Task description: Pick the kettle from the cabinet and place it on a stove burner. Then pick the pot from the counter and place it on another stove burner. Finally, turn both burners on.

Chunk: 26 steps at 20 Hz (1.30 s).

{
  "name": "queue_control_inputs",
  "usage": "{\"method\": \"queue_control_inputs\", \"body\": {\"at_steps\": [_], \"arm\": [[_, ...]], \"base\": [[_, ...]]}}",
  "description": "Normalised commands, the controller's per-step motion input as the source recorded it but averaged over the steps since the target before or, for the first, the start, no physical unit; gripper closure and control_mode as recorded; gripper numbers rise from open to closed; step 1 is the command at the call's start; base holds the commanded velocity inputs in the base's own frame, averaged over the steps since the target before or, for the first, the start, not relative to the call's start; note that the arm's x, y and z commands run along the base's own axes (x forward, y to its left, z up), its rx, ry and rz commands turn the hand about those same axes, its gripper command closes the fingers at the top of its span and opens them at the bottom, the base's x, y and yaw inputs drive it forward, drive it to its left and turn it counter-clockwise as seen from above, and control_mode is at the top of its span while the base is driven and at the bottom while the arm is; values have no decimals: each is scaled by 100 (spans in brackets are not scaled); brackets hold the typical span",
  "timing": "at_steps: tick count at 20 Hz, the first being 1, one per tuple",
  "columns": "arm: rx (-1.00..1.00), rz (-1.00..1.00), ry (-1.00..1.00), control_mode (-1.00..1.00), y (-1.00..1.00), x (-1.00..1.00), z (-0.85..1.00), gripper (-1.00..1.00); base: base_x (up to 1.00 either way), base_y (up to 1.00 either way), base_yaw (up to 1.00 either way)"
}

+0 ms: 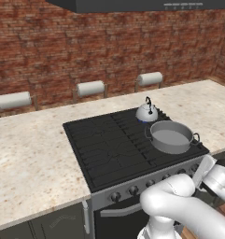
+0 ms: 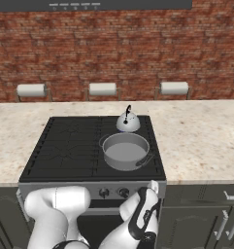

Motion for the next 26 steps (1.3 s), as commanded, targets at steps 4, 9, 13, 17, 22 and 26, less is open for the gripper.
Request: {"method": "queue_control_inputs", "body": {"at_steps": [4, 9, 13, 17, 22, 26], "arm": [[-12, 0, 0, -100, 0, -4, 0, 100], [-5, 0, 1, -100, 0, -2, 0, -100], [1, 0, 0, -100, 0, -1, 0, -100], [5, 0, -3, -100, -7, -33, 0, -100], [3, 0, -5, -100, -23, -44, 0, -100], [2, 0, -2, -100, -33, -38, 2, -100]], "base": [[0, 0, 0], [0, 0, 0], [0, 0, 0], [0, 0, 0], [0, 0, 0], [0, 0, 0]]}}
